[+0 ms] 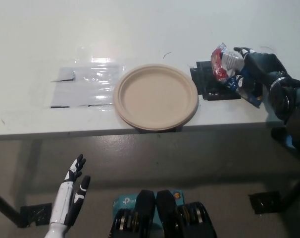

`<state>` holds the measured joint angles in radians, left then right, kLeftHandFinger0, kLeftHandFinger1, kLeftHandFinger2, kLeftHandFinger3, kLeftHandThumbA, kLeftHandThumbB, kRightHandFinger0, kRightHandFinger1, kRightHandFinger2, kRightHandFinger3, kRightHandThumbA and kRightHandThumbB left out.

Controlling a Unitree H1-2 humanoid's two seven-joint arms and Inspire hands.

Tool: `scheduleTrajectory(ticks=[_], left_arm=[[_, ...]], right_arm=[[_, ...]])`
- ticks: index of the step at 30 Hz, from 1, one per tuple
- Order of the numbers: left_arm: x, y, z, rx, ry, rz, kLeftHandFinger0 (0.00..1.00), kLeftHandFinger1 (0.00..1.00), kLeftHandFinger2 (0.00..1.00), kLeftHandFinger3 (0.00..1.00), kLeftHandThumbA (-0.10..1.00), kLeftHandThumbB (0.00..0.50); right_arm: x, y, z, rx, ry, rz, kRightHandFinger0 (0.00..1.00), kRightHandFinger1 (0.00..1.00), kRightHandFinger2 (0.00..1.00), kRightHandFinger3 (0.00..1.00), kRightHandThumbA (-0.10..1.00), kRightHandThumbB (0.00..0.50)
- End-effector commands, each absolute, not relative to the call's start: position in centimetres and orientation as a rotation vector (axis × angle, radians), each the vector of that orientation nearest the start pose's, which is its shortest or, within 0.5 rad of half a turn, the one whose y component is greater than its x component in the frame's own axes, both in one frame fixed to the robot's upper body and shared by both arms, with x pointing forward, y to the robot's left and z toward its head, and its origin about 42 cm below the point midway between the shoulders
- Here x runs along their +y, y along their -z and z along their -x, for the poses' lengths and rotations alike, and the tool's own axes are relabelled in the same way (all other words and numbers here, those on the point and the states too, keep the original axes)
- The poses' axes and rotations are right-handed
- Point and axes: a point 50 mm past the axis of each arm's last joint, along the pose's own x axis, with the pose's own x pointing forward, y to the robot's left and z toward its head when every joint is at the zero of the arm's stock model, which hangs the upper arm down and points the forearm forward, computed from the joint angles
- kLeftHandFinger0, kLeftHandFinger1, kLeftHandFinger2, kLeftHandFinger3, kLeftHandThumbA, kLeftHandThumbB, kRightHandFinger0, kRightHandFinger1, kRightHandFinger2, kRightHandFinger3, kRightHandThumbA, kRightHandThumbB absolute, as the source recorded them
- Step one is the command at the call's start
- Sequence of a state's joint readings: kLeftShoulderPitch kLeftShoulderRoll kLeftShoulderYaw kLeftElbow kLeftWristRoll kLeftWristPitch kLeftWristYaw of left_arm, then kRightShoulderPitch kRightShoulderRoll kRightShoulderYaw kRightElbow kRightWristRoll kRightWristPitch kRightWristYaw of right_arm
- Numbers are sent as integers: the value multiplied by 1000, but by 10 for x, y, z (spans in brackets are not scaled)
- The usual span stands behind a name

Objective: The robot picks up a small bag of sunflower seeds on the right hand side and take it to the empty plate on the left hand side then pours some sunflower seeds on to the plate.

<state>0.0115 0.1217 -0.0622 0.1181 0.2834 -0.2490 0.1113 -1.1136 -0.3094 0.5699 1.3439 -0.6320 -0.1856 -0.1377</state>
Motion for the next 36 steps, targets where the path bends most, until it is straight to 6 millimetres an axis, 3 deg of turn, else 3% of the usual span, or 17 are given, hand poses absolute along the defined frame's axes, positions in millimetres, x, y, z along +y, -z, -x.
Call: scheduleTrajectory(ticks=[1, 6, 9, 12, 13, 16, 19, 21, 25, 29, 32, 36], left_arm=[[239, -91, -282, -198, 13, -401, 1000, 1000, 1000, 1000, 1000, 320], [238, -91, -283, -201, 14, -404, 1000, 1000, 1000, 1000, 1000, 313], [239, -92, -283, -200, 13, -410, 1000, 1000, 1000, 1000, 1000, 315], [238, -93, -285, -202, 10, -402, 1000, 1000, 1000, 1000, 1000, 314], [238, -93, -285, -205, 10, -403, 1000, 1000, 1000, 1000, 1000, 312], [238, -95, -287, -216, 10, -402, 1000, 1000, 1000, 1000, 1000, 303], [238, -95, -288, -213, 9, -410, 1000, 1000, 1000, 1000, 1000, 312], [238, -95, -289, -215, 8, -402, 1000, 1000, 1000, 1000, 1000, 307], [238, -95, -289, -219, 7, -399, 1000, 1000, 1000, 1000, 1000, 305], [238, -97, -290, -219, 10, -408, 1000, 1000, 1000, 1000, 1000, 304], [238, -97, -291, -225, 8, -404, 1000, 1000, 1000, 1000, 1000, 299], [238, -96, -290, -228, 6, -404, 1000, 1000, 1000, 1000, 1000, 300]], right_arm=[[-254, -240, -570, -93, -219, 1359, 38, 592, 970, 900, -100, 193], [-248, -258, -576, -126, -201, 1353, 0, 534, 969, 855, -100, 172], [-245, -266, -578, -158, -197, 1350, 0, 500, 967, 841, -100, 126], [-241, -277, -581, -178, -191, 1332, 0, 494, 951, 815, -100, 179], [-241, -279, -581, -184, -191, 1328, 0, 469, 904, 770, -100, 190], [-239, -287, -583, -210, -180, 1312, 0, 407, 835, 699, -100, 171], [-238, -291, -584, -235, -169, 1296, 0, 399, 863, 716, -100, 163], [-238, -295, -584, -252, -157, 1268, 0, 421, 913, 803, -100, 162], [-235, -302, -586, -256, -139, 1238, 0, 457, 957, 887, -100, 143], [-234, -309, -588, -275, -143, 1230, 0, 457, 945, 906, -100, 139], [-233, -314, -588, -291, -139, 1235, 0, 499, 971, 991, -100, 127], [-232, -319, -589, -311, -150, 1245, 0, 539, 965, 1000, -100, 129]])
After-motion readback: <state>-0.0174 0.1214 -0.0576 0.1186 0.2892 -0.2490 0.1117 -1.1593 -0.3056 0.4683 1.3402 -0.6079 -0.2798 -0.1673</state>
